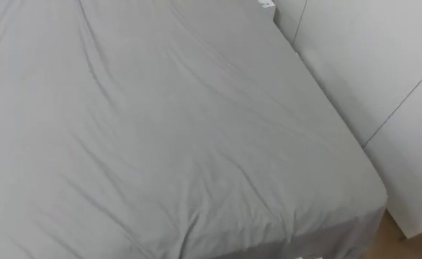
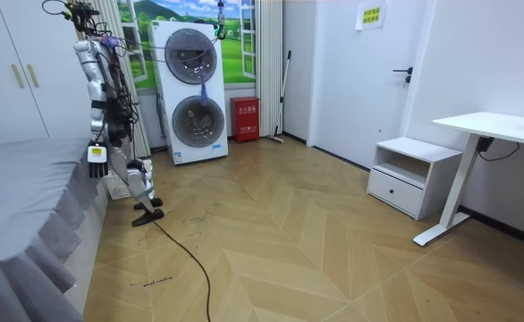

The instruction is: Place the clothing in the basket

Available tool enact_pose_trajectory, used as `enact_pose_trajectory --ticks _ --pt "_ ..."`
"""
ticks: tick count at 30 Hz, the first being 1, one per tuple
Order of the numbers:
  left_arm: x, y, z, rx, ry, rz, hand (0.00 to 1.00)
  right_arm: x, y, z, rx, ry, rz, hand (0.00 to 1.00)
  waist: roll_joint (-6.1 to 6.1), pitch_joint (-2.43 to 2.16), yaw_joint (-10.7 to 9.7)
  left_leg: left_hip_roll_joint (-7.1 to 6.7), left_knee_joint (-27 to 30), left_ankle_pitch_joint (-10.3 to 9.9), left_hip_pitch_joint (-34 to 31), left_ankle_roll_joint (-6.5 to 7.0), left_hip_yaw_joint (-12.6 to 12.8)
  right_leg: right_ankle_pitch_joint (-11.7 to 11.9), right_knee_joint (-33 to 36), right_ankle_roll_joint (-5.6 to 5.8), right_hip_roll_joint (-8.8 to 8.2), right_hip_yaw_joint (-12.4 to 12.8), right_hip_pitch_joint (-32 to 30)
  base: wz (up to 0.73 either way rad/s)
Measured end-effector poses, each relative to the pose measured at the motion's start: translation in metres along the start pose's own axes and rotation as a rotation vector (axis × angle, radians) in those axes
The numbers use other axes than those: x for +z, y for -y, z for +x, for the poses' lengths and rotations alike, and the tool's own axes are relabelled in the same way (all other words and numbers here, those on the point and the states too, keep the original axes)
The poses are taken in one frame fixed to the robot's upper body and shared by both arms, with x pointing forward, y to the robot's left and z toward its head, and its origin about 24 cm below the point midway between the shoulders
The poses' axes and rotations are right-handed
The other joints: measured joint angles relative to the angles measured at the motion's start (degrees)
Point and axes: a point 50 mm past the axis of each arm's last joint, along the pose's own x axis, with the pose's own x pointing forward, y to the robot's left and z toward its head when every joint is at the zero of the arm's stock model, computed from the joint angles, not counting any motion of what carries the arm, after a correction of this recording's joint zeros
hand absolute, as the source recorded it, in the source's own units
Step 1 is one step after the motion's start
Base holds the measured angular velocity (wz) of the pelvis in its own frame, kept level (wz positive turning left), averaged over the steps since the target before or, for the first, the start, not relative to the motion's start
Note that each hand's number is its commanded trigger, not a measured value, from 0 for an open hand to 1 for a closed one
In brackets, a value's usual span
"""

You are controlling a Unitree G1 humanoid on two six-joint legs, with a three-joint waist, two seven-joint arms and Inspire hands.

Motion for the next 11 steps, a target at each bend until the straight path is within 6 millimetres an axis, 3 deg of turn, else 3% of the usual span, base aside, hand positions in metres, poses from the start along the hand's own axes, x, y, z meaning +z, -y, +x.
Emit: enact_pose_trajectory --ticks 2,4,11 --pt "0.010 0.002 0.002 0.011 0.030 0.023 0.00 -0.004 -0.010 0.000 0.054 -0.012 -0.091 0.00 0.33 0.38 0.6 -0.14 -0.2 0.0 -0.2 0.00 -1.2 0.0 0.0 0.06 -0.23 -1.1 0.2 0.25" --pt "0.013 0.002 0.002 0.020 0.050 0.032 0.00 -0.005 -0.019 0.000 0.094 -0.014 -0.140 0.00 0.27 0.42 0.8 -0.35 -0.2 0.0 -0.2 0.01 -1.8 -0.2 -0.1 0.08 -0.43 -1.7 0.6 0.31" --pt "0.012 0.011 0.003 0.035 0.062 0.090 0.00 -0.003 -0.038 -0.001 0.172 -0.006 -0.226 0.00 -0.24 0.51 4.2 -0.93 -0.1 0.0 0.2 0.06 -5.6 -0.5 -0.9 0.29 -0.54 -4.2 2.2 0.23"
